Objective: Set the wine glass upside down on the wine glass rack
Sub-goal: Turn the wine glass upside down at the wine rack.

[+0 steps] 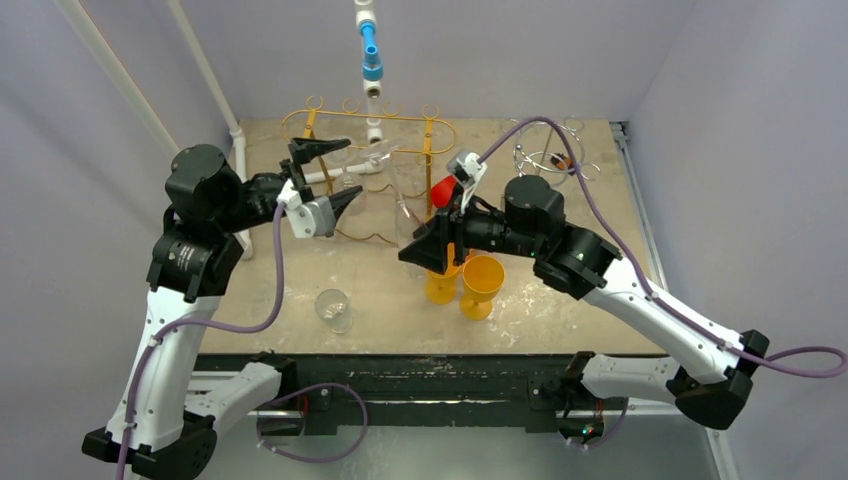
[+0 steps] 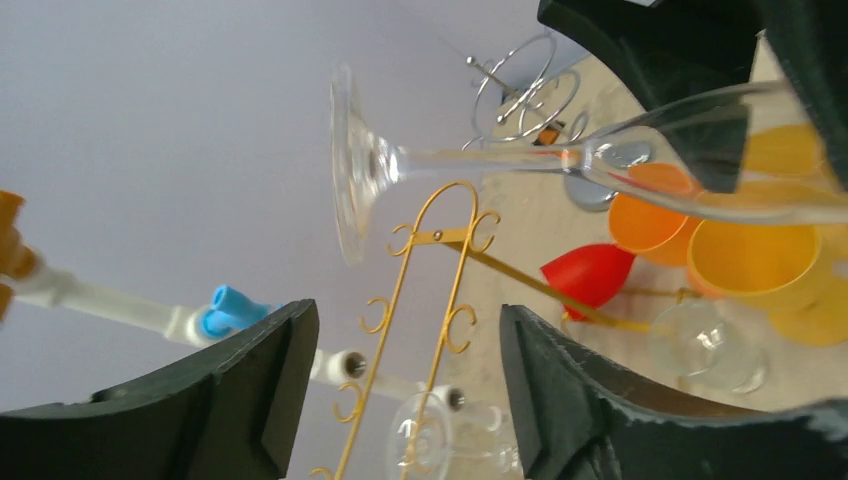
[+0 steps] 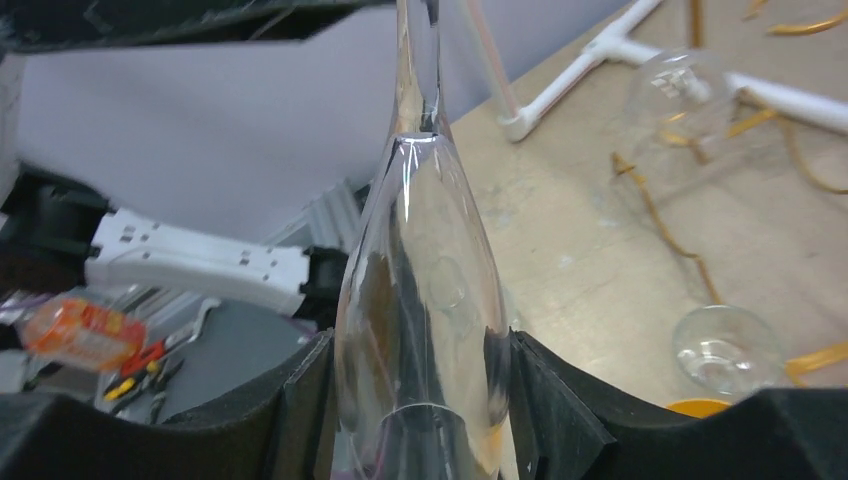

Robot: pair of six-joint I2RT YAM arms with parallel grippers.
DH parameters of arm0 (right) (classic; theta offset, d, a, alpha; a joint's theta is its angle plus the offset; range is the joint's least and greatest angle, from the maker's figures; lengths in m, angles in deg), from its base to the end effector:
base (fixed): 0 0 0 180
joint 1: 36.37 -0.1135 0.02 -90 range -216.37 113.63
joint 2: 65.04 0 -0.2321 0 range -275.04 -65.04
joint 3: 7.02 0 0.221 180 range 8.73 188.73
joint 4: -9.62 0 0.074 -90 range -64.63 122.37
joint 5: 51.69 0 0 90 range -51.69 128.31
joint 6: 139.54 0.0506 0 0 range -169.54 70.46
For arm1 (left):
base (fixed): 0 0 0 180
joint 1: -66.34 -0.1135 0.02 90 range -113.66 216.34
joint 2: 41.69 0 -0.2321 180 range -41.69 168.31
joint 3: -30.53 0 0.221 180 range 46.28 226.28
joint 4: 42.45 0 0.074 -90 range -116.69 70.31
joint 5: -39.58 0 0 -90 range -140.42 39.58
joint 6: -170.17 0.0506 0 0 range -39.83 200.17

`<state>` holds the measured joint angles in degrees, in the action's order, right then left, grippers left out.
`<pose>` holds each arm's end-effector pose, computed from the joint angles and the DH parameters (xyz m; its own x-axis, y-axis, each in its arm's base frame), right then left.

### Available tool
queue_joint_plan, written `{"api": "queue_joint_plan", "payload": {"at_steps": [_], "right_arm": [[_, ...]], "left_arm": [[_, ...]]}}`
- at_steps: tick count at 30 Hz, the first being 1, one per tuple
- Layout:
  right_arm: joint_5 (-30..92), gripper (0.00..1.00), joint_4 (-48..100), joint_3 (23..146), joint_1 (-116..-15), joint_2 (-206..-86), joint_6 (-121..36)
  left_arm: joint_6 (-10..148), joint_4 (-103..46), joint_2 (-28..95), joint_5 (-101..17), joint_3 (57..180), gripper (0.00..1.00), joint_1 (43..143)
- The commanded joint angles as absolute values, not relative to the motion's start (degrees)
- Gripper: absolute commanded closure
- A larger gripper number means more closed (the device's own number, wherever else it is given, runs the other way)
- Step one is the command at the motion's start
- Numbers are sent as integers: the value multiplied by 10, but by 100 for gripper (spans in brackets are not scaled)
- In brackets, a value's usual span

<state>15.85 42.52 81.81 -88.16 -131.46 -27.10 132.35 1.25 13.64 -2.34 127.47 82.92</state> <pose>0.1396 0.2086 0.3885 -0.4700 -0.0267 -0.8823 -0.8429 0.3101 0.4396 0.1435 -0.0820 0.4472 0.6921 0.3446 -0.6342 0.5815 0.2543 0.7728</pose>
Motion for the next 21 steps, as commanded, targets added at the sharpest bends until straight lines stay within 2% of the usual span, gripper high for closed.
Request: {"api": "queue_joint_plan", "payload": {"at_steps": [1, 4, 7, 12, 21], "right_arm": [[317, 99, 418, 818, -873, -1271, -298], [378, 100, 432, 808, -844, -1247, -304], [377, 100, 426, 787, -769, -1222, -299], [426, 100, 404, 734, -686, -1199, -308], [498, 100, 329, 608, -667, -1183, -302]], "left_arm": [[1252, 22, 145, -14, 1310, 19, 829], [1212, 19, 145, -19, 1314, 7, 829], [1174, 3, 142, -21, 1310, 2, 829], [1092, -37, 138, -37, 1303, 0, 829], [1074, -26, 124, -41, 1292, 0, 829]]}}
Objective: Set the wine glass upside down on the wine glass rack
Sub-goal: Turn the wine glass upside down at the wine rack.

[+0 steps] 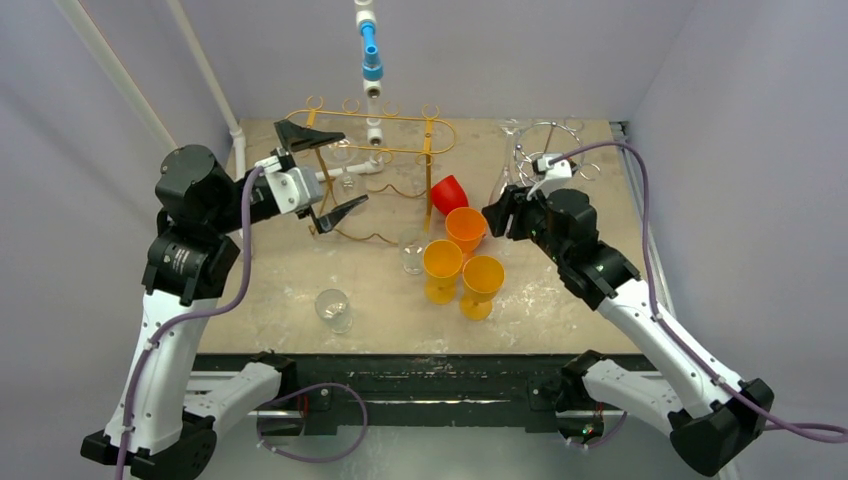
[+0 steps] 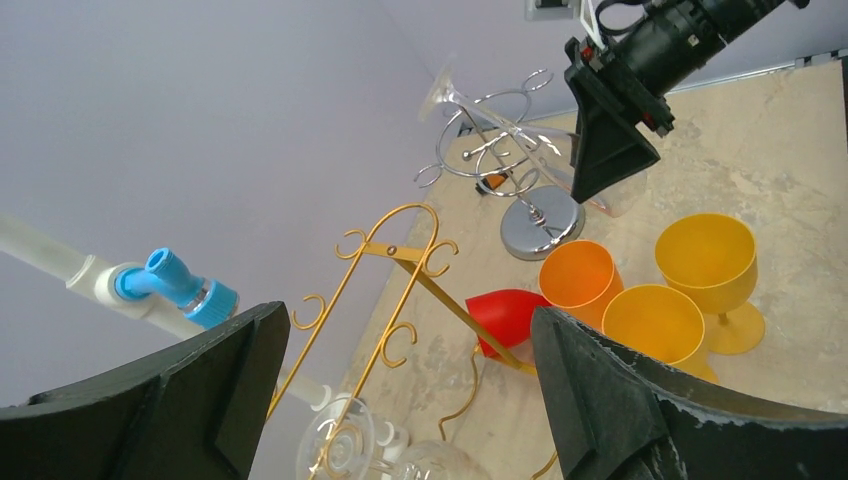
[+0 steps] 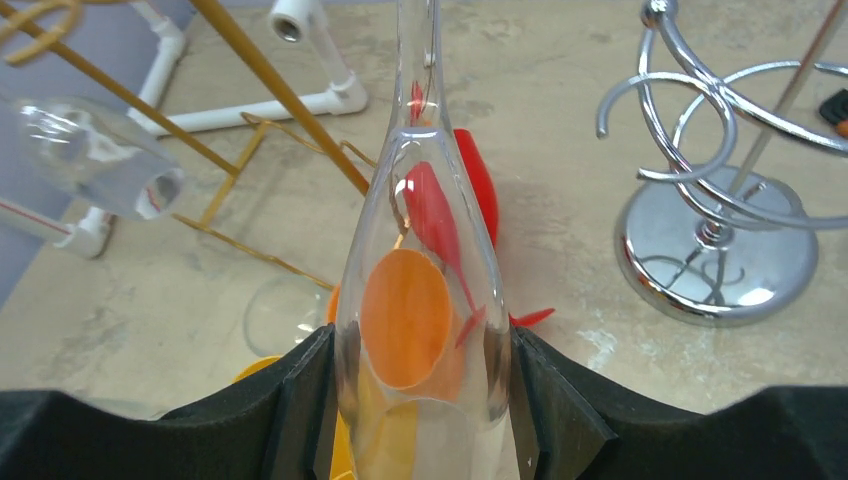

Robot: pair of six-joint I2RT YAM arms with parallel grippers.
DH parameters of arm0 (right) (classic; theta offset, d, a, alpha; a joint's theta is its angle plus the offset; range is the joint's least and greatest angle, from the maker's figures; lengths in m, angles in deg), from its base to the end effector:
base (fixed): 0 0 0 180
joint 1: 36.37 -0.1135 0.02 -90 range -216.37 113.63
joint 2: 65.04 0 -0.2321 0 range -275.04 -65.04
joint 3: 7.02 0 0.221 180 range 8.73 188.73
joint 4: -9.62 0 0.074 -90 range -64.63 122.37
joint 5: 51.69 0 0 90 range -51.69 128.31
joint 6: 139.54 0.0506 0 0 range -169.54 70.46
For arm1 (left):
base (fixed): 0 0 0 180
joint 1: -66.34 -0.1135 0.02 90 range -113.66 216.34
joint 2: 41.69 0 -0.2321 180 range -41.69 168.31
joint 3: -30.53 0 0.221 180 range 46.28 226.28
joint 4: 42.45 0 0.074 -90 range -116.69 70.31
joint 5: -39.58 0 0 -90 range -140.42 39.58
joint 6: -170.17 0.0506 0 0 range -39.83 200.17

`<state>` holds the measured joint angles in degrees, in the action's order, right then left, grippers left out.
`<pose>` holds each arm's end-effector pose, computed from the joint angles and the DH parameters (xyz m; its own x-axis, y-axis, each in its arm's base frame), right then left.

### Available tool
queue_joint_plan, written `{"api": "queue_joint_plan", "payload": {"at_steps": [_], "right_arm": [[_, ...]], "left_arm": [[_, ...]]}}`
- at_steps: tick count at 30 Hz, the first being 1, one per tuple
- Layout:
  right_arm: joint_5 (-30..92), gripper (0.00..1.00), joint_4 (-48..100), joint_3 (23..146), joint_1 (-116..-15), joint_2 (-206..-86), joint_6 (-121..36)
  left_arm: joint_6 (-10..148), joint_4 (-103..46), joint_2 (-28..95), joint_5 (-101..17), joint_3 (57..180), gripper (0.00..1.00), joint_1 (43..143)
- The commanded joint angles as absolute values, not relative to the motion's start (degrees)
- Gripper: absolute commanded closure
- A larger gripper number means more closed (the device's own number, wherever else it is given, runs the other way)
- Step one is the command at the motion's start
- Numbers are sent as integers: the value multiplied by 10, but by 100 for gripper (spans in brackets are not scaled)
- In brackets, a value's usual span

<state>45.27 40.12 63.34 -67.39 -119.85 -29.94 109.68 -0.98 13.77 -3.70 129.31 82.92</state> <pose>0.1910 0.1077 0.3304 -0.3462 0.1804 -0.9207 -0.3132 0.9028 0.2946 0.1407 -0.0803 0.4598 0.4668 0.2134 -0.8582 0.7619 0.3957 0.5128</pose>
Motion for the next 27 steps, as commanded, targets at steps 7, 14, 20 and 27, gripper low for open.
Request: {"api": "queue_joint_plan", "payload": {"at_steps": [7, 14, 20, 27], "right_arm": [[529, 100, 281, 547, -665, -1163, -302], [559, 100, 243, 516, -664, -1180, -310], [585, 100, 208, 499, -663, -1200, -321], [603, 100, 171, 481, -659, -1236, -326]], "left_arm": [[1077, -23, 113, -43, 1275, 0, 829], [1056, -31, 109, -39, 1261, 0, 829], [1049, -46, 94, -40, 1231, 0, 829], [1044, -49, 93, -31, 1235, 0, 829]]}}
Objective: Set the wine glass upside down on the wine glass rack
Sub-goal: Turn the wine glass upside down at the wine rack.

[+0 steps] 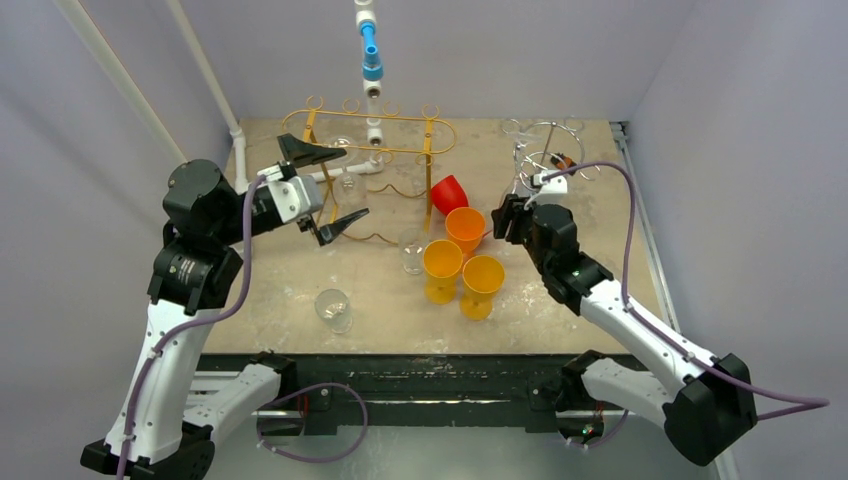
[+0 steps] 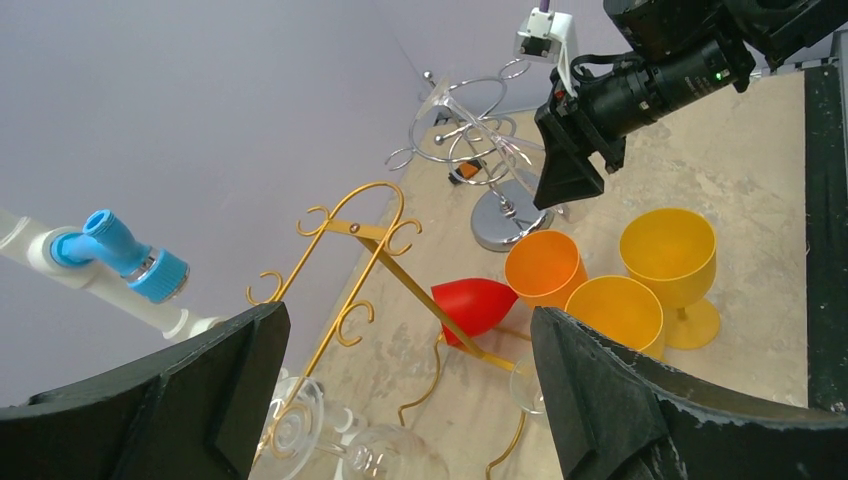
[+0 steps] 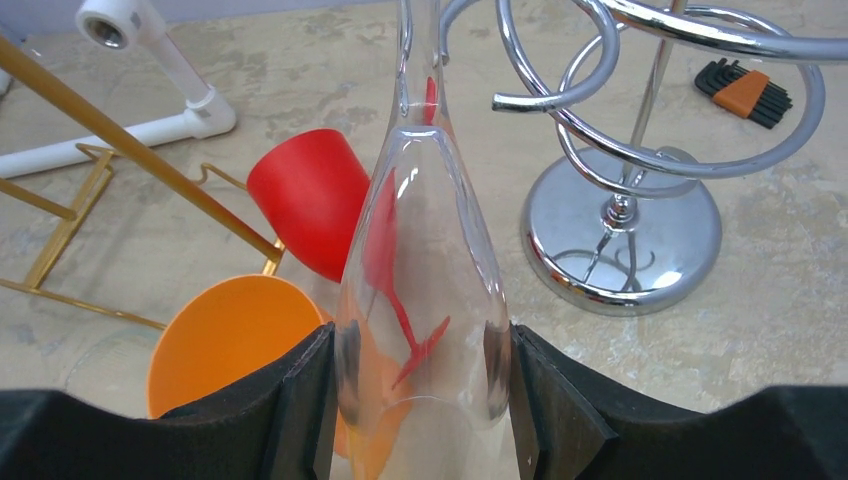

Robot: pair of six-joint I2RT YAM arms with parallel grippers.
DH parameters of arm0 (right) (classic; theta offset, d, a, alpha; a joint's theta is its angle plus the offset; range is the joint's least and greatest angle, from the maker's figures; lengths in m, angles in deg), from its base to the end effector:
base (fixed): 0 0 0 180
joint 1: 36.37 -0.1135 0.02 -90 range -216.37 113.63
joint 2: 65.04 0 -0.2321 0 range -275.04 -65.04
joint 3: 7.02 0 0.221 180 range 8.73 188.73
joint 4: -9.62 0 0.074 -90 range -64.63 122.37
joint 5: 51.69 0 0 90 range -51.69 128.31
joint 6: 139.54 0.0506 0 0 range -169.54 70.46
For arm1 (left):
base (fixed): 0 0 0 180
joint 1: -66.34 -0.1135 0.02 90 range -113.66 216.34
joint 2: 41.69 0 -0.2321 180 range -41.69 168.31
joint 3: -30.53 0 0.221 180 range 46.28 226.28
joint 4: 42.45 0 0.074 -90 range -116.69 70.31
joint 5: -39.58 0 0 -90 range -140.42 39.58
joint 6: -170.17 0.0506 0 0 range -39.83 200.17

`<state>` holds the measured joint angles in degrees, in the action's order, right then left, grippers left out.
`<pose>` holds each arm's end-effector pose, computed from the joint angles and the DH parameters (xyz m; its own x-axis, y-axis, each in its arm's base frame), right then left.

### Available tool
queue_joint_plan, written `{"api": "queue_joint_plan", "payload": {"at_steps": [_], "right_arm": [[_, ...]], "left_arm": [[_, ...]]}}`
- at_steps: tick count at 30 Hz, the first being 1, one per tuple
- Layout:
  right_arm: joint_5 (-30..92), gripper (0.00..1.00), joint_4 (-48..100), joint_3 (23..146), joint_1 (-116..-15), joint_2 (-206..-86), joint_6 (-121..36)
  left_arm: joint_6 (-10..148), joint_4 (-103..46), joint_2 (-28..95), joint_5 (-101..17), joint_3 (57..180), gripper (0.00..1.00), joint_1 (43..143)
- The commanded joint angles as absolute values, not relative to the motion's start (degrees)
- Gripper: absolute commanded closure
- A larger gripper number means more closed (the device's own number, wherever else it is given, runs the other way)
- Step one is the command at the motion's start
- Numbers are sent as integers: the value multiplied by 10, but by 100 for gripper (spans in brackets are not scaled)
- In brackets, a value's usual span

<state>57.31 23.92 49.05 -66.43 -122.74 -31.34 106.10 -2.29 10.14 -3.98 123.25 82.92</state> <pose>0.2108 0.1030 0.2700 -0.2890 0.1740 -0.9414 -0.1183 0.9693 0.2155 0.1357 -0.0787 0.4420 0.4006 0.1951 -0.8952 0.7961 0.4096 0.4455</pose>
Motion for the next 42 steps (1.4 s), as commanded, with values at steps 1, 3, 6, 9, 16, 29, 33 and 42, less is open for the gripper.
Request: {"api": "queue_joint_plan", "payload": {"at_steps": [1, 3, 6, 9, 16, 29, 33, 42], "right_arm": [[606, 100, 166, 478, -658, -1240, -327], [612, 100, 157, 474, -656, -1249, -327], [620, 100, 143, 467, -654, -1259, -327], [628, 100, 129, 458, -652, -1269, -327], [649, 100, 106, 452, -650, -1298, -323], [664, 100, 76, 436, -639, -1328, -299], [665, 100, 69, 428, -639, -1331, -289], [659, 100, 65, 421, -636, -1324, -268]], "left_arm": [[1043, -50, 93, -30, 1234, 0, 829], [1044, -50, 90, -30, 1232, 0, 829], [1048, -50, 85, -29, 1225, 0, 829], [1046, -54, 81, -26, 1218, 0, 829], [1074, -74, 62, -13, 1194, 0, 829], [1572, -253, -127, 57, 968, 10, 829], [1643, -258, -152, 80, 946, 21, 829], [1609, -244, -145, 68, 977, 39, 829]]}}
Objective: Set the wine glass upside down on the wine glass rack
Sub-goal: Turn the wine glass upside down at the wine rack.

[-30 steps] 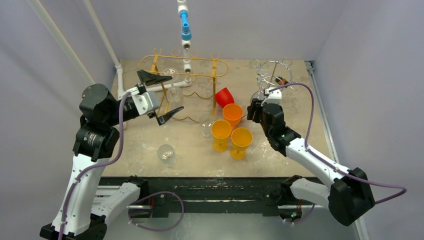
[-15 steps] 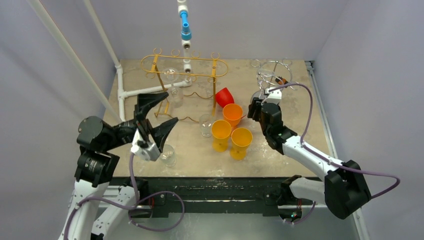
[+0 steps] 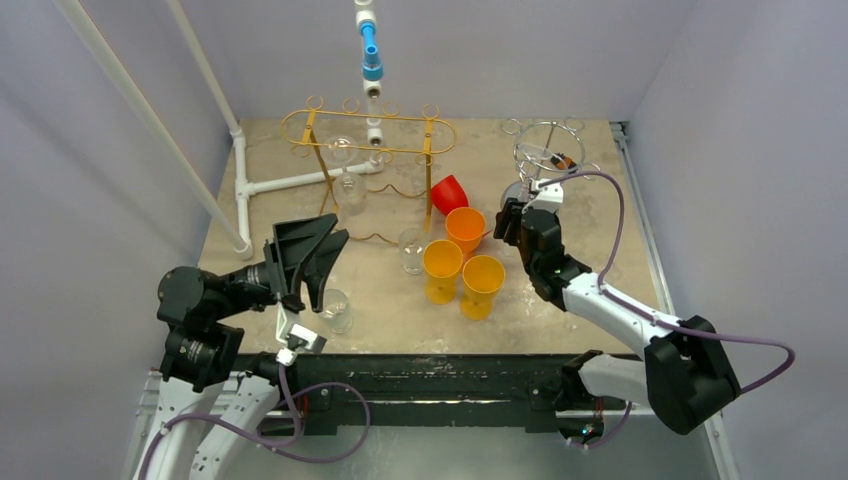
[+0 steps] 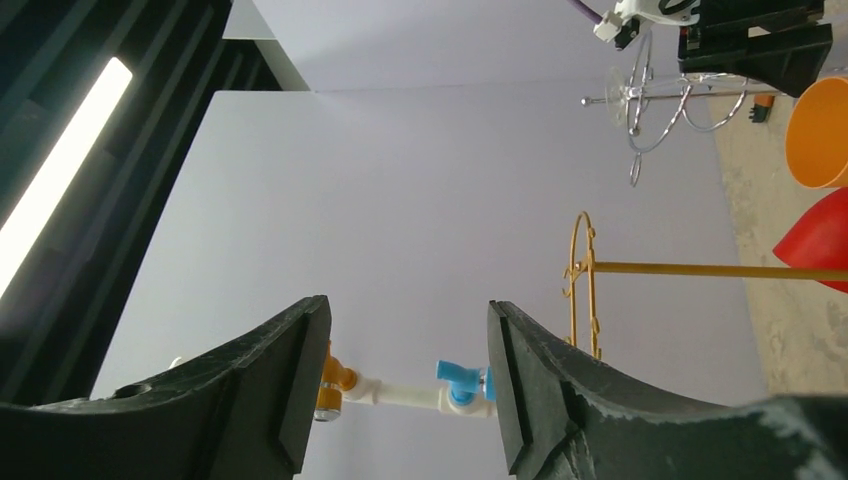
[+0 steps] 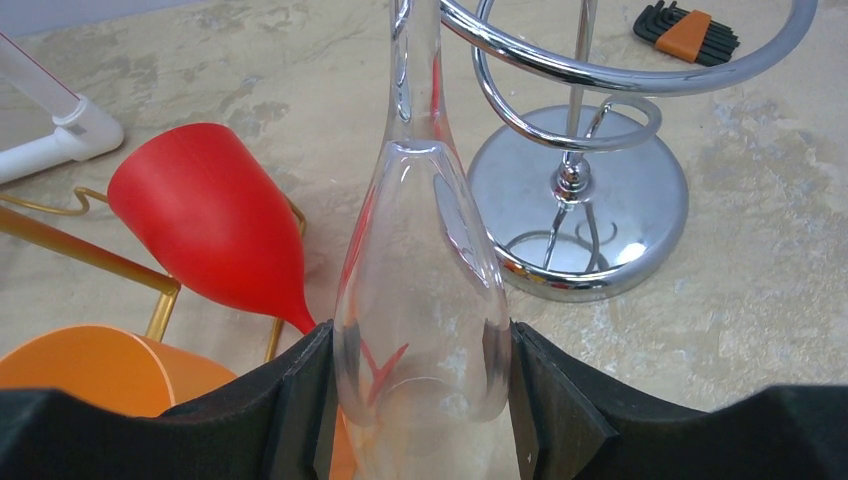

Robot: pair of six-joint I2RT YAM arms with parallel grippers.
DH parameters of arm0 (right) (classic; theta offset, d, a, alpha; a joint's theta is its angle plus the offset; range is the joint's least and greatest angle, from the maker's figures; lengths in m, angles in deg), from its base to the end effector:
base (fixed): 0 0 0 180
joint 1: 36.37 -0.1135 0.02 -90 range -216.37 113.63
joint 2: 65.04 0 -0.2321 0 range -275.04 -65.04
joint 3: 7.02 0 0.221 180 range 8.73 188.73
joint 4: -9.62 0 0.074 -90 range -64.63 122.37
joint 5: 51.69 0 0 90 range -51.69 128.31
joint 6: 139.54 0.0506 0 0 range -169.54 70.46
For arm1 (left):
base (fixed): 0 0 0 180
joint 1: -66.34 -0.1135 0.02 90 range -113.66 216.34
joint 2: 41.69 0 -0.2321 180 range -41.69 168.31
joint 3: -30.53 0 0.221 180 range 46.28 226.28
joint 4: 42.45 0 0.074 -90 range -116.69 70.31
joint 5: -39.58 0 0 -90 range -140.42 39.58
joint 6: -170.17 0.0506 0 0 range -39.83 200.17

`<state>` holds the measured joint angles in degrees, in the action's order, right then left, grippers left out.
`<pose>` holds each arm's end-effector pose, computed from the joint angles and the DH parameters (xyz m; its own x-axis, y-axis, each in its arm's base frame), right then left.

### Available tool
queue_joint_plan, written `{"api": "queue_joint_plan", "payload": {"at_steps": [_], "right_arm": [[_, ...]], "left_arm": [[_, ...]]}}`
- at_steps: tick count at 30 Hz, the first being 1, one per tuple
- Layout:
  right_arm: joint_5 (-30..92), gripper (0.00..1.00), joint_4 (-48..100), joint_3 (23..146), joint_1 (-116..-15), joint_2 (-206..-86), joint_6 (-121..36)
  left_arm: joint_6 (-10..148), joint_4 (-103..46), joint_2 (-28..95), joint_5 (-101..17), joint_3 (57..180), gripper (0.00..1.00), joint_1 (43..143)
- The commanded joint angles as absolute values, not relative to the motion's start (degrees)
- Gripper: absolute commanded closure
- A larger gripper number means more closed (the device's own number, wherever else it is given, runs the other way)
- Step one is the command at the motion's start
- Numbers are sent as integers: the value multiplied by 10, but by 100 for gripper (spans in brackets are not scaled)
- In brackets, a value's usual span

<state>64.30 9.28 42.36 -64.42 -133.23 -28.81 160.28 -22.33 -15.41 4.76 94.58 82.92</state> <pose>0.2366 0.1010 0.2199 -0.2813 0.2106 -0.9362 0.0467 0.9775 0.2059 0.0693 -0.0640 0.3828 0.9491 0.3043 0.0815 -0.1295 0.1409 0.9815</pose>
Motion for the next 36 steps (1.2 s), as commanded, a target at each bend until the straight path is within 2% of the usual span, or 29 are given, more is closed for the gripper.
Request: {"api": "queue_joint_plan", "payload": {"at_steps": [1, 5, 9, 25, 28, 36], "right_arm": [[660, 100, 65, 420, -636, -1323, -267], [664, 100, 53, 406, -633, -1320, -263], [662, 100, 45, 399, -630, -1322, -262], [647, 100, 35, 403, -626, -1358, -252], [640, 87, 53, 416, -627, -1365, -244], [632, 89, 49, 417, -626, -1366, -261]], "left_arm": [[1602, -245, -143, 65, 981, 40, 829], [1602, -230, -141, 57, 987, 48, 829], [1620, -206, -141, 61, 985, 50, 829], [1629, -75, -124, 33, 1007, 48, 829], [1601, -51, -115, 22, 1017, 45, 829], [1574, -27, -115, 4, 1019, 45, 829]]}}
